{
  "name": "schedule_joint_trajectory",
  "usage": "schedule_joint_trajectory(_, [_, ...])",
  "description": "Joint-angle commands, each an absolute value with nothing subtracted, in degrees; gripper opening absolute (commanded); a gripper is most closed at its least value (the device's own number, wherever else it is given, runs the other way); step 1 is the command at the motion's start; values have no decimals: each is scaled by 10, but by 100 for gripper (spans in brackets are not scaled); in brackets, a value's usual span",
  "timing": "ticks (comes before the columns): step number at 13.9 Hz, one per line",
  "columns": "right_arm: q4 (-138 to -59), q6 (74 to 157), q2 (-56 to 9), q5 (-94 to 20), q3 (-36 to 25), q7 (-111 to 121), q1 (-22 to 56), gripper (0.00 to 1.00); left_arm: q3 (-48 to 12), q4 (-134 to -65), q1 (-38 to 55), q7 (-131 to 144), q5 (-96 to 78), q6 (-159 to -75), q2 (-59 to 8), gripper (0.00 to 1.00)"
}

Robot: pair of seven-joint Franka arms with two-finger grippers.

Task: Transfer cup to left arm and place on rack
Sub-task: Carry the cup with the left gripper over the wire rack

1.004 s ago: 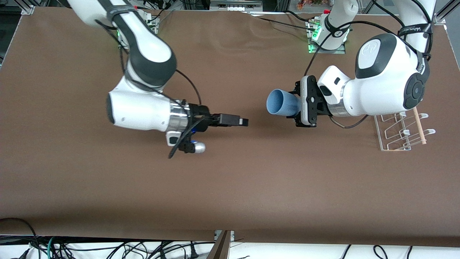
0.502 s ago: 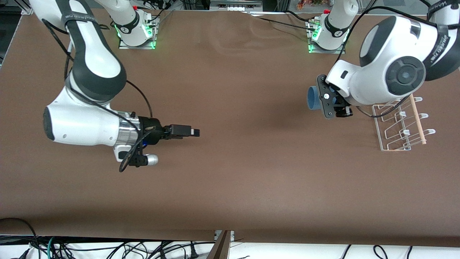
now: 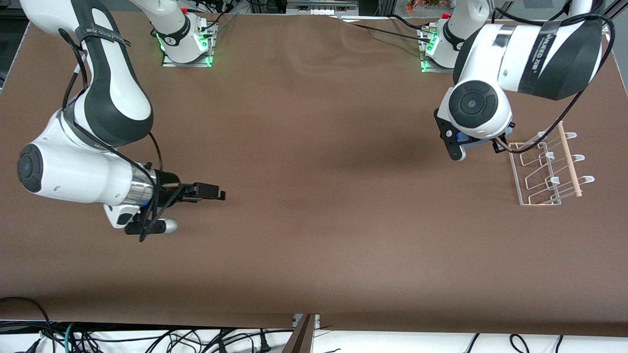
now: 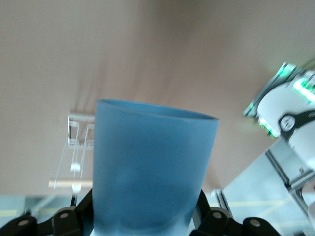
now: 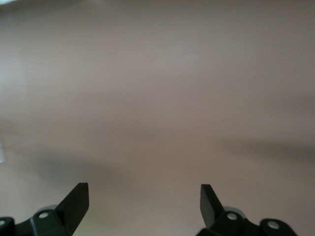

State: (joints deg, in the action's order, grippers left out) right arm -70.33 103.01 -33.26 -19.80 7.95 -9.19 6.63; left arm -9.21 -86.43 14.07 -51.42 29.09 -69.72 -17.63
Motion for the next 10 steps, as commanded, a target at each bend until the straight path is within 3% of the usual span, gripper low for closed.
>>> schedule_joint_trajectory(1, [-760,1000,-268,-97,60,-80,61,100,-93,-870,142,-507,371,-679,-196,13])
schedule_joint_trajectory(5, [-762,980,-208,-9,30,-80,47,100,-93,-934,141,-505,513,-689,-207,12])
schedule_joint_trajectory(10, [-767,934,-161,38,3,-81,39,100,-93,-1029,136,-505,649,-779,-194,9])
